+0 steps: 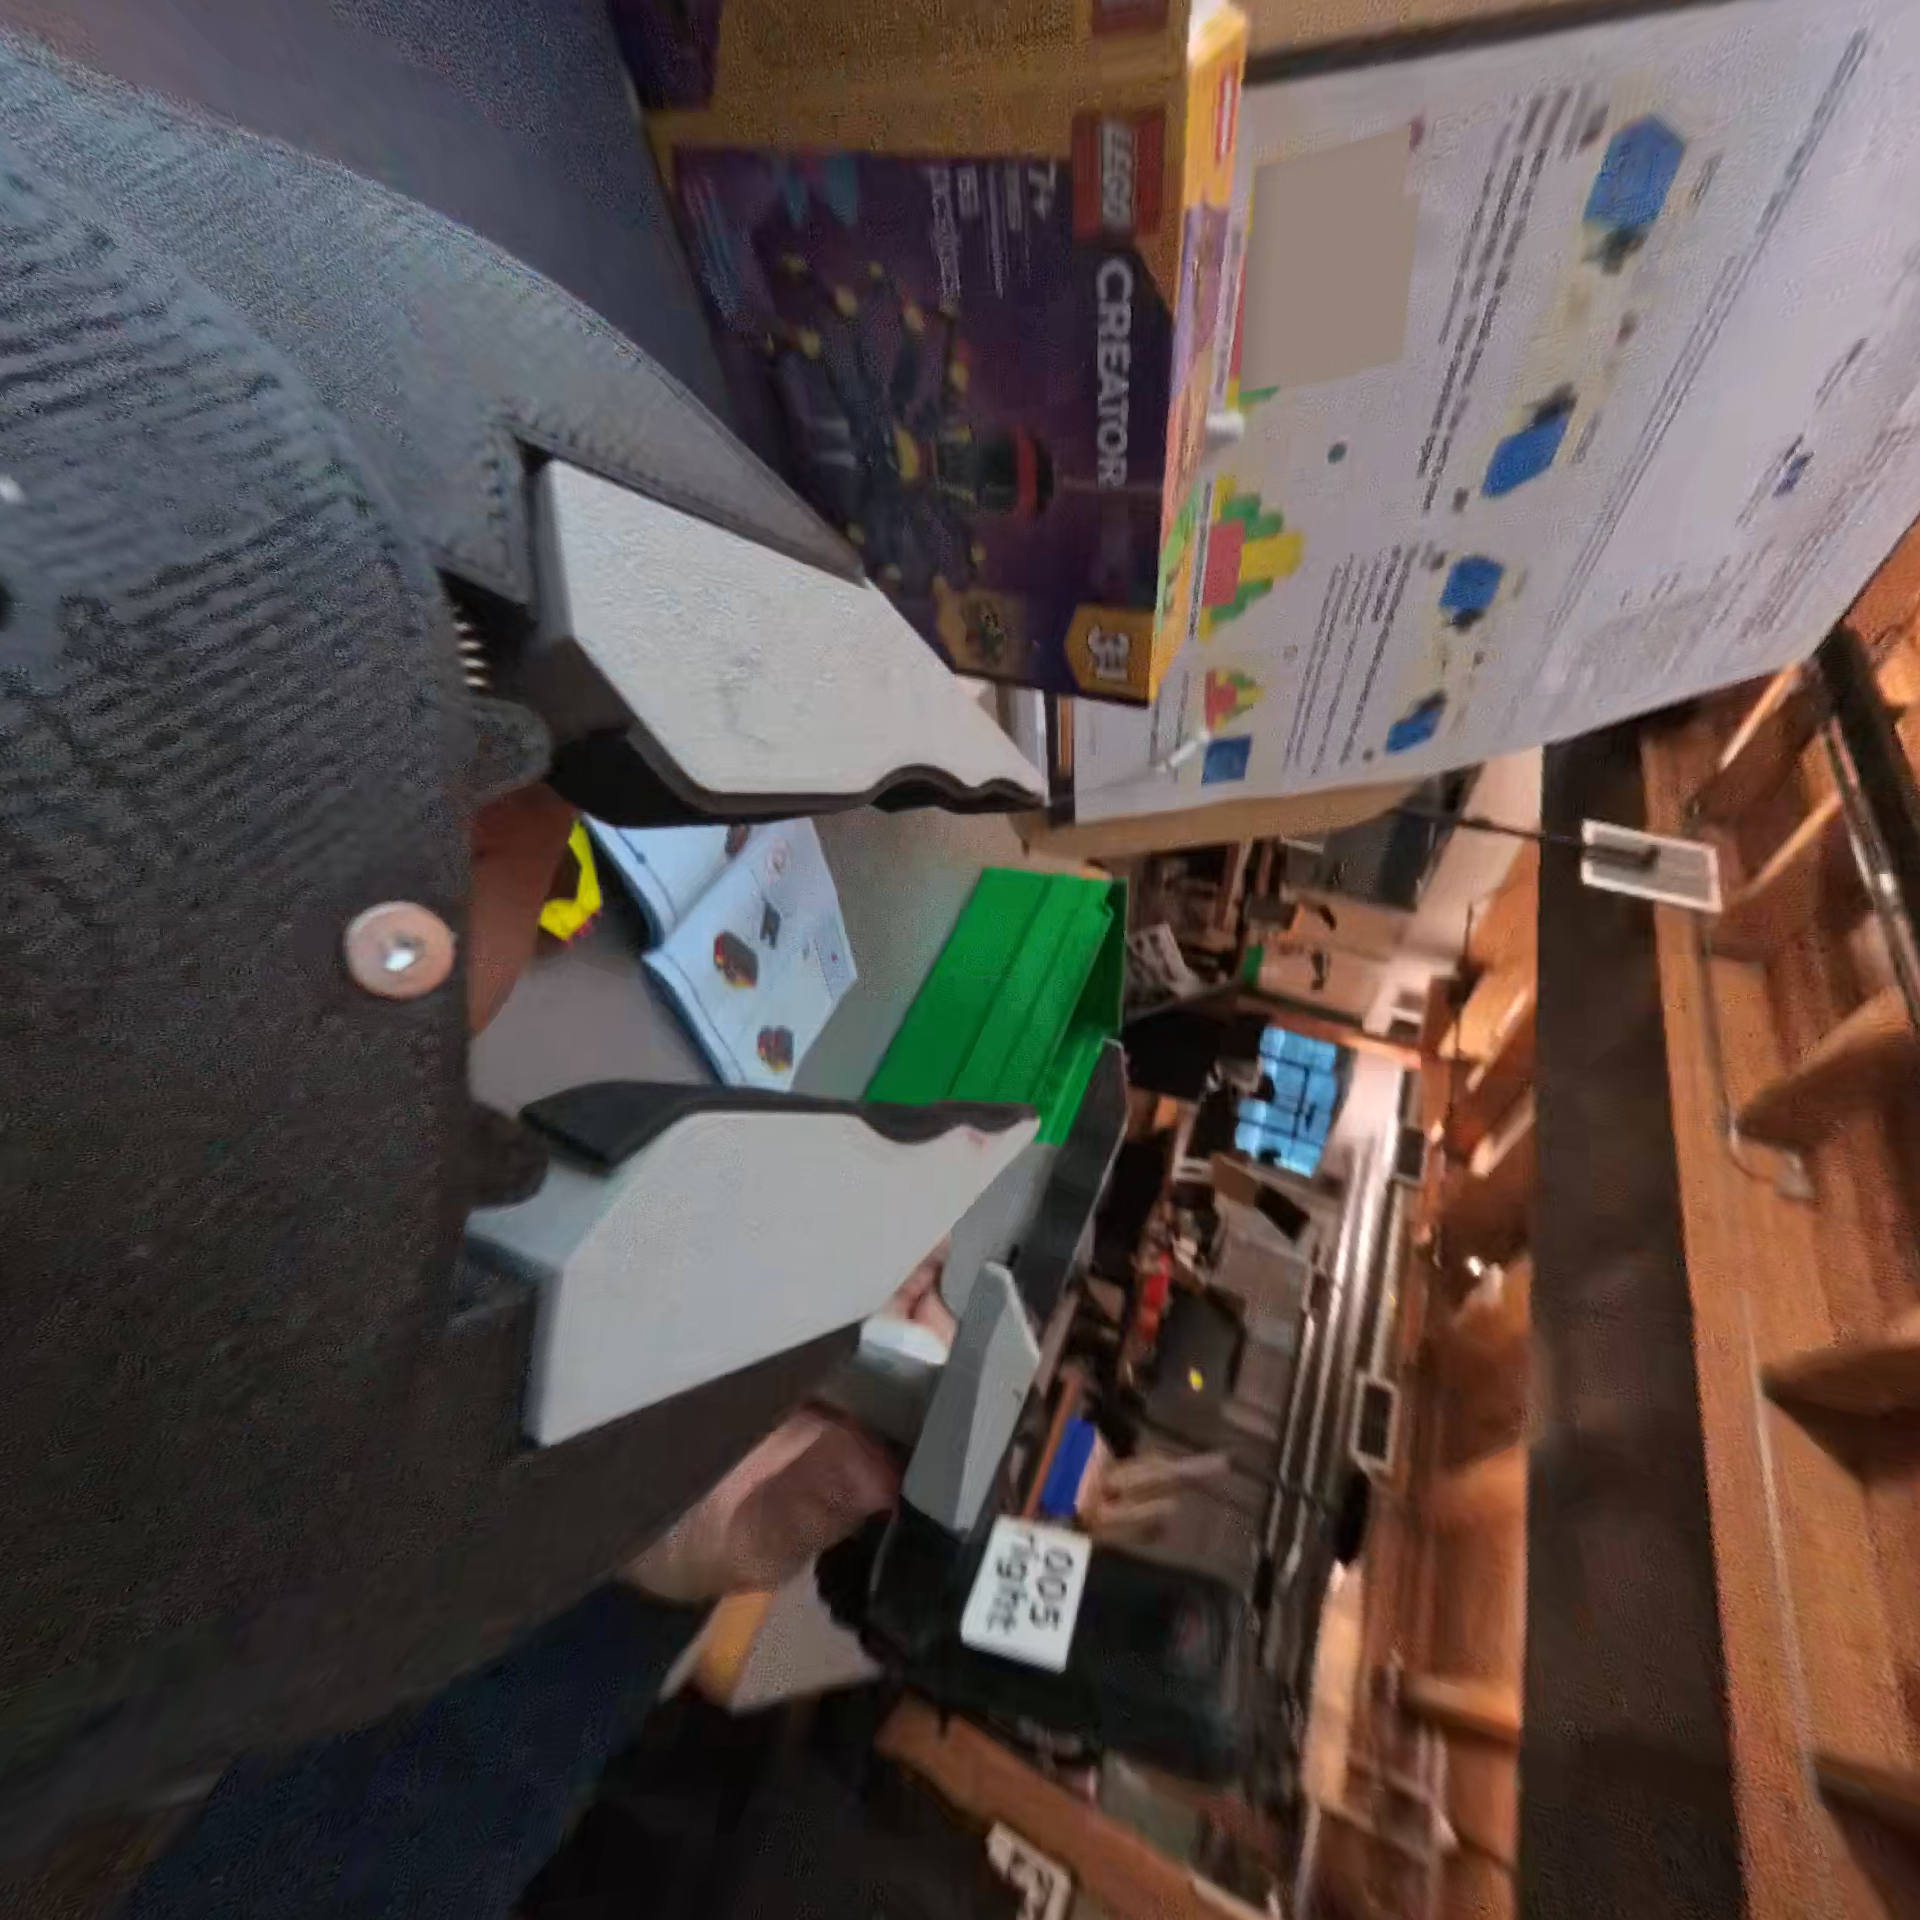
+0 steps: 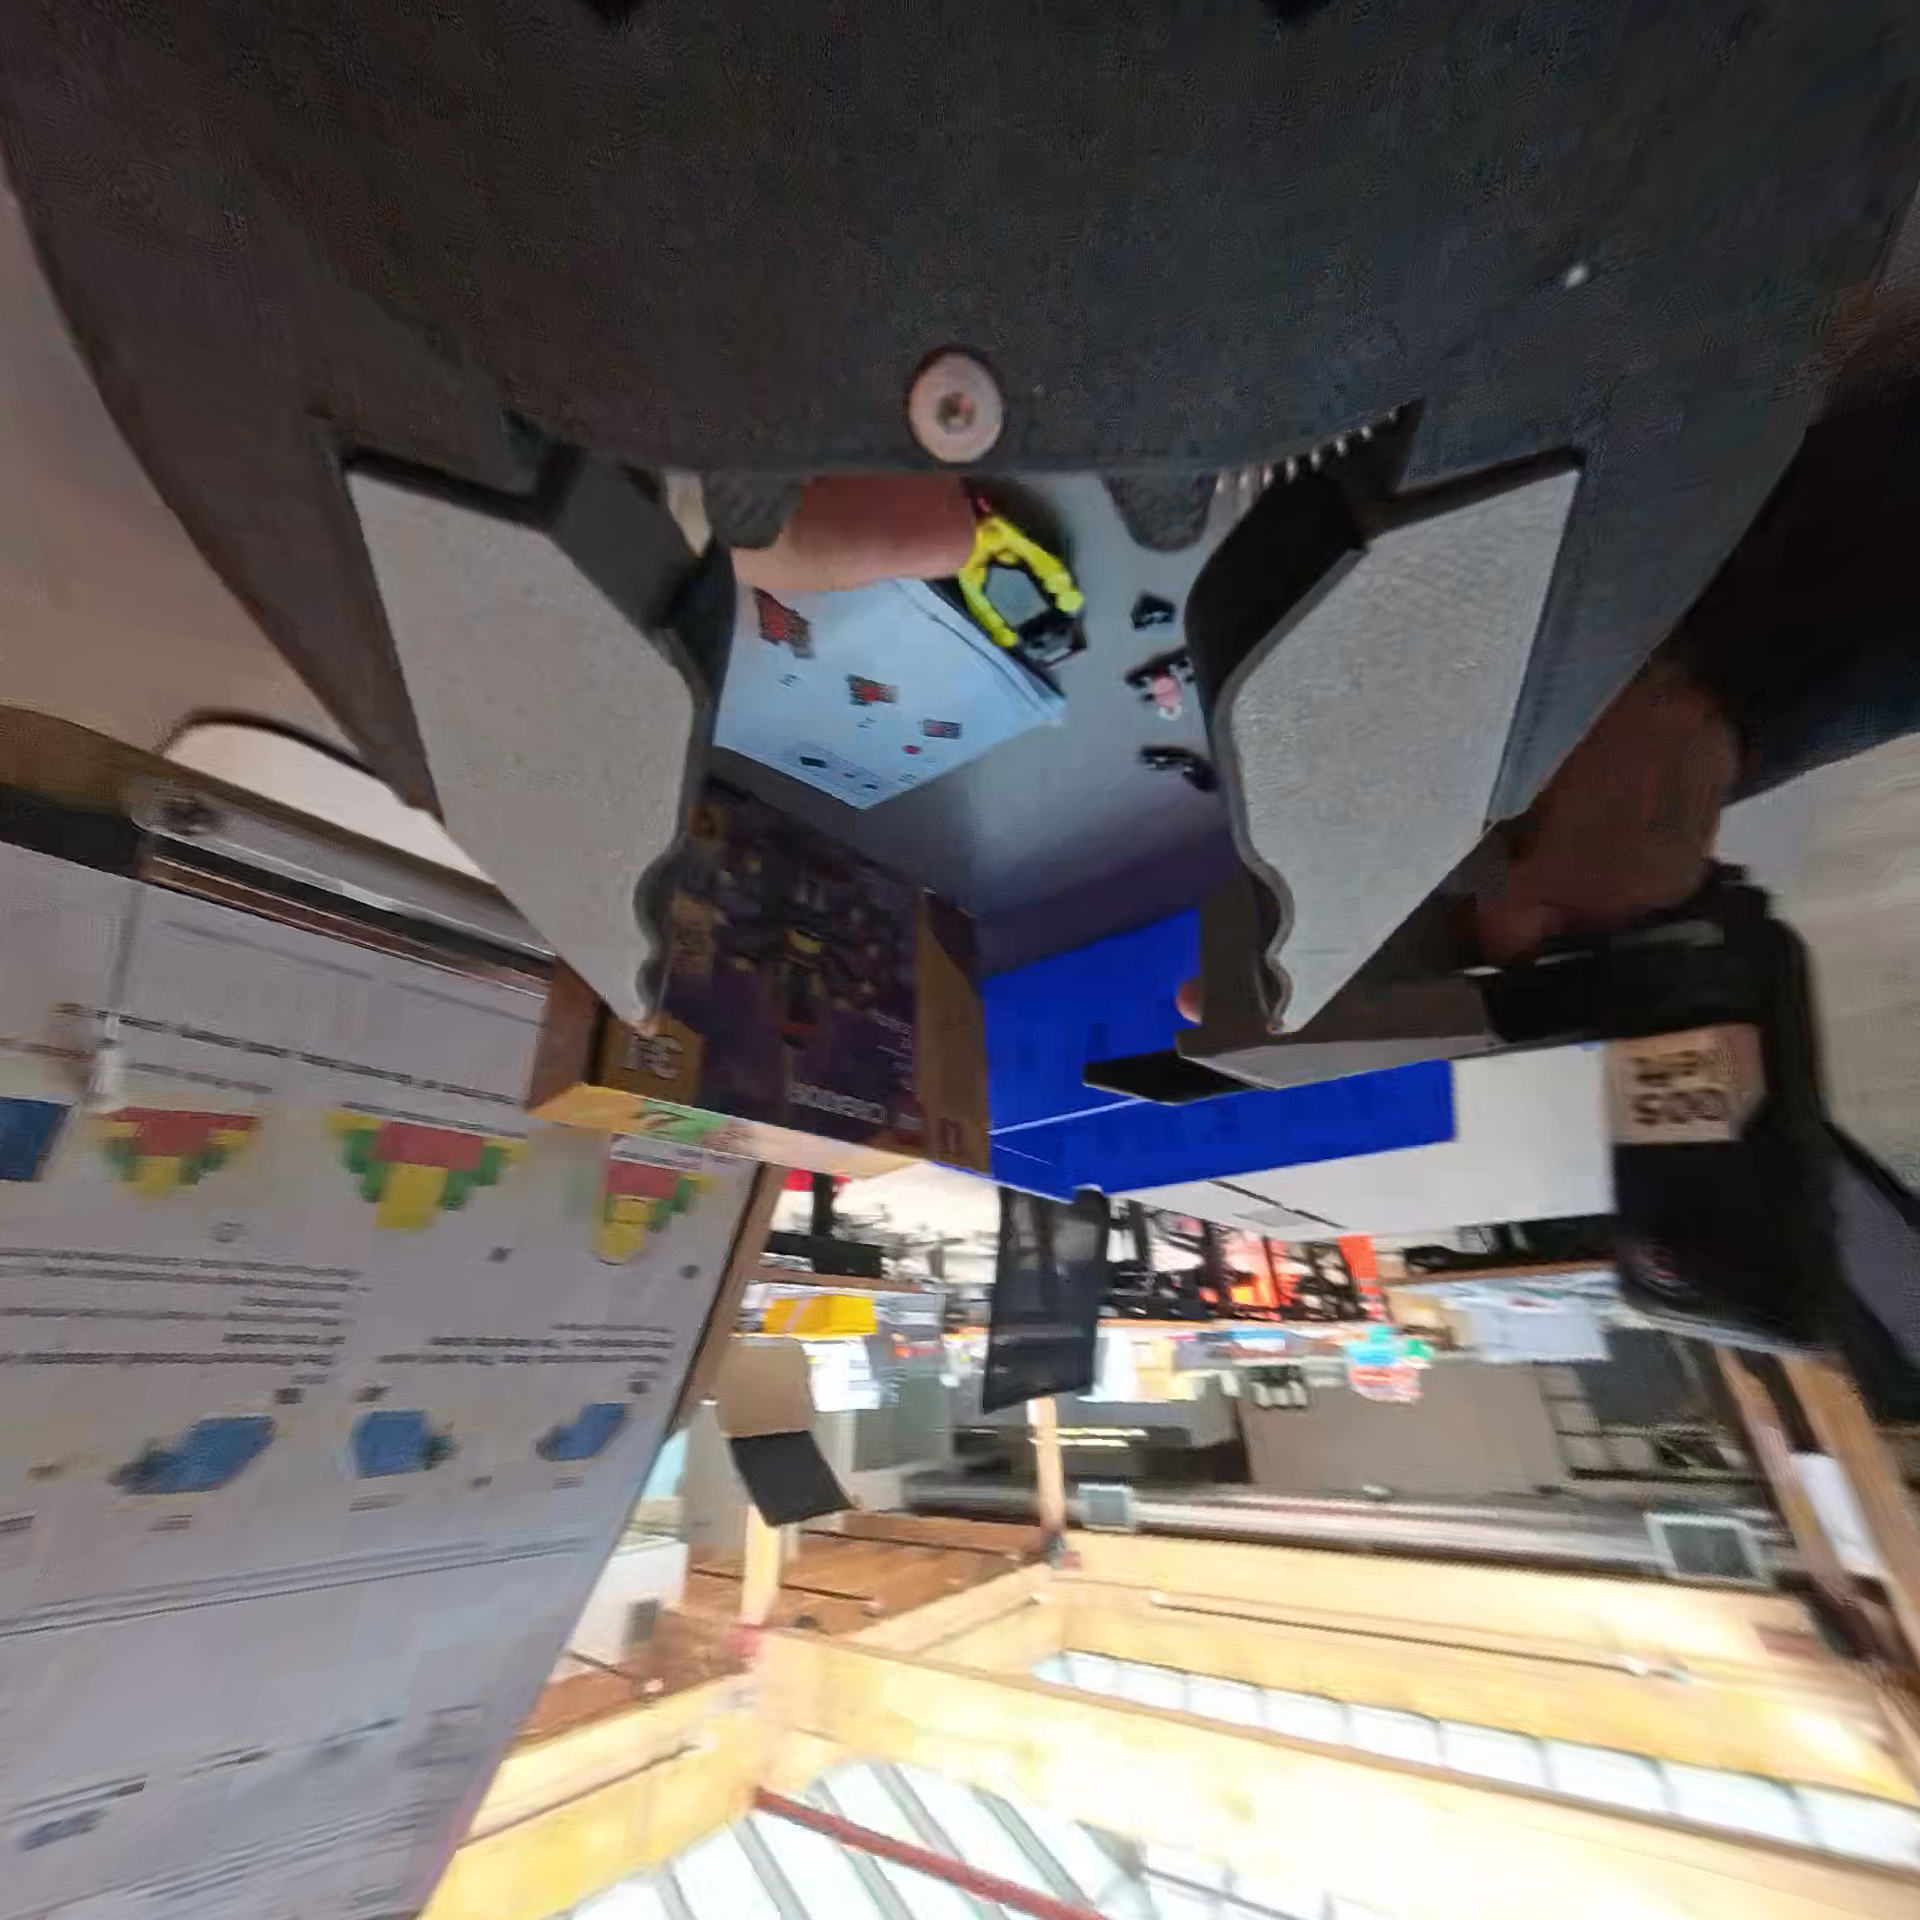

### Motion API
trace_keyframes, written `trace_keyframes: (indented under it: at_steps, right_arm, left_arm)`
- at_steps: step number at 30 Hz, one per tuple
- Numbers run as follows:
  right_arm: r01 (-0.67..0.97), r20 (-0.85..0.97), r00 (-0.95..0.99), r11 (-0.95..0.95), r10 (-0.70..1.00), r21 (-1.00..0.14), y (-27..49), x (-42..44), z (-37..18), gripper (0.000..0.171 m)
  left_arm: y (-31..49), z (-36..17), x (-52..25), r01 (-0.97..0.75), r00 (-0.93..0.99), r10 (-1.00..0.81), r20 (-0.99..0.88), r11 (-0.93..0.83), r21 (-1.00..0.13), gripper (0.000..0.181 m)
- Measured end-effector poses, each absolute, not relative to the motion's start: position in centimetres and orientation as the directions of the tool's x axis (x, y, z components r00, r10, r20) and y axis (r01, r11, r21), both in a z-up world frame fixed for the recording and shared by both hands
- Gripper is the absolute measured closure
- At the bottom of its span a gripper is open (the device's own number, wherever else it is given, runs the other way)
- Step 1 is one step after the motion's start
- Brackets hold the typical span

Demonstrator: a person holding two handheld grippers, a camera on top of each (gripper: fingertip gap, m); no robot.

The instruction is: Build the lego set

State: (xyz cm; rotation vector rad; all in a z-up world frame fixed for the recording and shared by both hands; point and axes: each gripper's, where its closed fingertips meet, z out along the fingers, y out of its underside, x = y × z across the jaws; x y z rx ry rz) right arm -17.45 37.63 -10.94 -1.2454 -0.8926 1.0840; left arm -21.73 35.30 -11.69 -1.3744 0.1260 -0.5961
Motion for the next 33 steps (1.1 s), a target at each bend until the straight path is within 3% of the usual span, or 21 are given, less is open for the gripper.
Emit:
trace_keyframes:
  at_steps: [1,3,5,7,8,9,11,13,14,15,16,19,21,22,24,25,26,27,30,33]
  right_arm:
    - [-0.185,-0.071,0.241,-0.026,0.968,-0.982,37.2,-17.2,-10.1,0.054]
    - [-0.289,-0.139,0.289,-0.053,0.947,-0.956,38.7,-15.5,-8.9,0.056]
    - [-0.324,-0.235,0.269,-0.142,0.934,-0.935,39.9,-14.7,-9.0,0.054]
    - [-0.236,-0.273,0.290,-0.208,0.917,-0.949,41.1,-15.1,-11.1,0.046]
    - [-0.146,-0.246,0.404,-0.204,0.881,-0.968,42.7,-15.1,-12.9,0.044]
    - [-0.039,-0.169,0.587,-0.181,0.792,-0.983,44.9,-14.1,-15.0,0.047]
    - [0.178,0.108,0.899,-0.130,0.425,-0.975,49.6,-8.4,-17.1,0.047]
    - [0.272,0.258,0.953,-0.072,0.156,-0.960,50.6,-4.4,-15.3,0.045]
    - [0.250,0.244,0.961,-0.032,0.129,-0.968,50.3,-3.9,-14.4,0.044]
    - [0.201,0.200,0.970,0.006,0.139,-0.979,49.9,-3.9,-13.5,0.042]
    - [0.153,0.158,0.974,0.044,0.162,-0.987,49.3,-4.0,-12.7,0.042]
    - [0.074,0.098,0.960,0.098,0.263,-0.992,48.1,-5.2,-11.9,0.047]
    - [0.072,0.059,0.920,-0.018,0.388,-0.997,47.9,-7.8,-14.2,0.052]
    - [0.089,0.031,0.881,-0.100,0.471,-0.991,47.6,-9.6,-16.0,0.055]
    - [0.136,0.009,0.794,-0.164,0.607,-0.977,46.3,-12.8,-17.5,0.039]
    - [0.122,-0.005,0.719,-0.134,0.695,-0.983,45.0,-14.4,-17.0,0.052]
    - [0.070,-0.036,0.612,-0.100,0.790,-0.992,43.1,-15.8,-15.9,0.078]
    - [-0.016,-0.078,0.500,-0.080,0.863,-0.997,41.1,-16.6,-14.4,0.089]
    - [-0.227,-0.165,0.365,-0.084,0.916,-0.970,39.3,-15.8,-10.9,0.086]
    - [-0.116,-0.161,0.692,-0.111,0.704,-0.987,45.4,-11.8,-13.9,0.084]
  left_arm:
    - [34.6,-10.8,-21.7,0.406,0.789,-0.532,0.308,0.076,-0.911,0.125]
    - [34.0,-9.4,-23.7,0.550,0.720,-0.558,0.412,0.097,-0.830,0.117]
    - [33.1,-8.2,-25.7,0.687,0.613,-0.611,0.500,0.100,-0.719,0.125]
    - [33.0,-8.2,-26.9,0.755,0.537,-0.631,0.560,0.063,-0.653,0.134]
    - [33.5,-8.8,-26.8,0.742,0.544,-0.617,0.569,0.037,-0.669,0.142]
    - [34.3,-10.0,-26.3,0.696,0.592,-0.565,0.575,-0.002,-0.718,0.149]
    - [36.8,-14.0,-26.4,0.468,0.825,-0.329,0.460,-0.059,-0.882,0.145]
    - [37.5,-16.9,-31.4,0.088,0.983,0.167,0.074,-0.081,-0.993,0.117]
    - [36.4,-16.1,-34.0,-0.089,0.914,0.388,-0.115,-0.084,-0.993,0.120]
    - [35.4,-14.9,-34.8,-0.218,0.838,0.496,-0.226,-0.074,-0.973,0.139]
    - [34.9,-14.1,-34.6,-0.275,0.810,0.527,-0.259,-0.049,-0.960,0.138]
    - [35.5,-13.6,-31.9,-0.177,0.916,0.374,-0.142,0.061,-0.982,0.130]
    - [36.3,-13.9,-27.6,-0.034,0.998,0.063,-0.028,0.099,-0.994,0.156]
    - [36.2,-13.4,-25.6,0.049,0.996,-0.081,0.039,0.127,-0.991,0.158]
    - [35.3,-12.3,-22.4,0.228,0.918,-0.360,0.169,0.129,-0.965,0.158]
    - [34.6,-11.7,-21.3,0.322,0.844,-0.482,0.238,0.100,-0.941,0.156]
    - [33.9,-10.8,-21.0,0.417,0.769,-0.563,0.302,0.084,-0.905,0.154]
    - [33.4,-10.1,-21.3,0.491,0.713,-0.606,0.351,0.075,-0.868,0.153]
    - [34.1,-10.1,-25.5,0.536,0.784,-0.459,0.417,0.162,-0.829,0.154]
    - [35.2,-12.3,-30.1,0.348,0.937,-0.077,0.339,0.206,-0.914,0.154]
